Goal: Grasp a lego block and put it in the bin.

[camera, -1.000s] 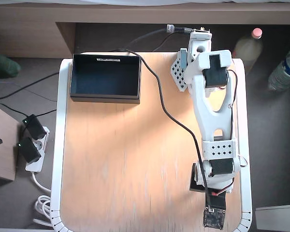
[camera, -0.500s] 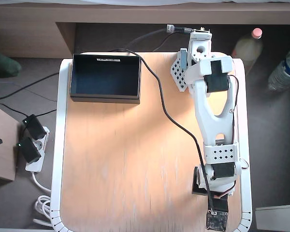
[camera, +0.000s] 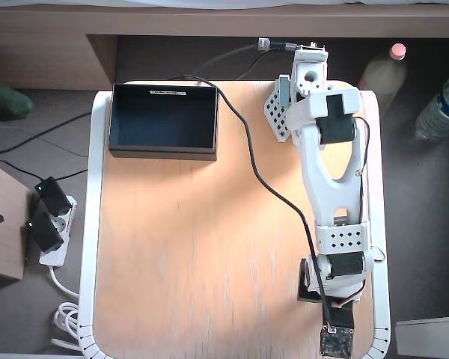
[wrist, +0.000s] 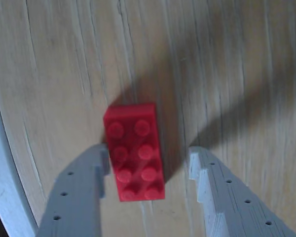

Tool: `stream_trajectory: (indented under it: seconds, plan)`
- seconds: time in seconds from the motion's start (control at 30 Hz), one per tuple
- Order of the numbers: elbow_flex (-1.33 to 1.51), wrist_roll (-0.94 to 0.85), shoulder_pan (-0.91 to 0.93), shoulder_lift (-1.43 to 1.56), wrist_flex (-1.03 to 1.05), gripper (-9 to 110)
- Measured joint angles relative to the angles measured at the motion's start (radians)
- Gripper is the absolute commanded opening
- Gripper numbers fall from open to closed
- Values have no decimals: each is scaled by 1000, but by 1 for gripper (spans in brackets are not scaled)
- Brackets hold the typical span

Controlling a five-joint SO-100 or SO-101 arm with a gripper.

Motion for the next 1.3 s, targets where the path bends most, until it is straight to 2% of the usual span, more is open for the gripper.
stream_trajectory:
  seconds: [0.13,0.47,0.63,1.03,1.3]
  plan:
    - [0,0,0,0,0,0]
    - [0,0,23,2,6,0]
    - [0,0,67,54,80,0]
    - [0,101,302,436,278,0]
    - [0,175,545,673,451,0]
